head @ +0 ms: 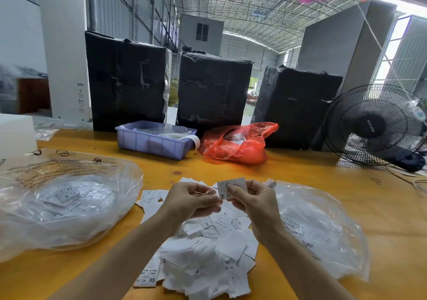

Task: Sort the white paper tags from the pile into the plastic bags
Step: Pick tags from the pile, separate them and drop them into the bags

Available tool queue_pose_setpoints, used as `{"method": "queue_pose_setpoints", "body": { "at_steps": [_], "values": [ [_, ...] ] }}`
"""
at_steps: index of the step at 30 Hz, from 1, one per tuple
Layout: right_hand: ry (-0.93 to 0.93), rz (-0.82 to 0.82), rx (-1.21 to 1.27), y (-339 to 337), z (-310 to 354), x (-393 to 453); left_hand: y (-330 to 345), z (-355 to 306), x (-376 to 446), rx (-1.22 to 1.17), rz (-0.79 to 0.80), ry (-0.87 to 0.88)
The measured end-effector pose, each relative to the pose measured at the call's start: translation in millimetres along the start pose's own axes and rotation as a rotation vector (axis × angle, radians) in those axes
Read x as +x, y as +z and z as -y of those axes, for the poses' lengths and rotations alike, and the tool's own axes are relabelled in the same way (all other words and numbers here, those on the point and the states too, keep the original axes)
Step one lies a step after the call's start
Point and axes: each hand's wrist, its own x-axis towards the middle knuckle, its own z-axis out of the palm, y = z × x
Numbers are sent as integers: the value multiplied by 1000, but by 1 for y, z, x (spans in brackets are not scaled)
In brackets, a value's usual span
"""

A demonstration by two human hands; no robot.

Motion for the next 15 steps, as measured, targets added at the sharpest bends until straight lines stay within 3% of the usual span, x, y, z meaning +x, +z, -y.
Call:
{"method": "queue_pose_setpoints", "body": {
  "at_steps": [15],
  "values": [
    [-59, -8, -61, 4, -5, -3, 0, 3, 3, 1, -24, 3]
  ]
}}
